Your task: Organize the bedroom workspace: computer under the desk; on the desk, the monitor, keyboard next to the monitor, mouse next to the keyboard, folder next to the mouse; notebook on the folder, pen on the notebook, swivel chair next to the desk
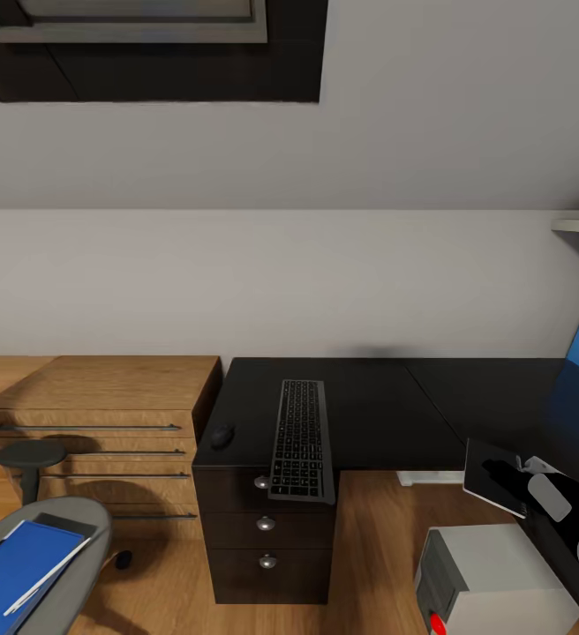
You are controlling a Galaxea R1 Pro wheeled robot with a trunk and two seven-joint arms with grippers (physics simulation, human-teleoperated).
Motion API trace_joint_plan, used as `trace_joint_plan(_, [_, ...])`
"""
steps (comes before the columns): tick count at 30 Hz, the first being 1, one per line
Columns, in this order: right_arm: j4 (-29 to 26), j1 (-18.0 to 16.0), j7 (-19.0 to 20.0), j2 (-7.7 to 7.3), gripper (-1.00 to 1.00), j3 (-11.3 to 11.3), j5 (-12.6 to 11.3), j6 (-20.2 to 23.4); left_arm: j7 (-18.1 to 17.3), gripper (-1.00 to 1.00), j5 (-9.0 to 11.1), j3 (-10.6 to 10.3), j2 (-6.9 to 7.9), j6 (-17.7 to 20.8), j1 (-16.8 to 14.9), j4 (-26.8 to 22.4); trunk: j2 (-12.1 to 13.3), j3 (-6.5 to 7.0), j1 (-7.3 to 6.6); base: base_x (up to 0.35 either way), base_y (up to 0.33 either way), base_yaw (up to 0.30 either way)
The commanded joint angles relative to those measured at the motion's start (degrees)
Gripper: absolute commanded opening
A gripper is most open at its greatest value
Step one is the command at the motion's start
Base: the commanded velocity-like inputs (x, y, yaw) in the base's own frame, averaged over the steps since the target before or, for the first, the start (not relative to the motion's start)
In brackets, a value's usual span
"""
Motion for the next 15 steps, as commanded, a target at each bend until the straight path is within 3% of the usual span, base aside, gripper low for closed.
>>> trace_joint_plan(1, [3.0,0.1,-0.5,0.03,1.0,-0.2,-1.2,0.5,0.3,1.0,0.3,-0.5,-0.01,-0.1,0.0,0.0,0.0,-0.07,0.0,0.0,0.007,0.0])
trace_joint_plan(15, [2.9,0.1,-0.5,0.03,1.0,-0.3,-1.2,0.5,0.3,1.0,0.3,-0.4,-0.01,-0.1,0.0,0.0,0.0,-0.07,0.0,0.0,0.001,0.0])
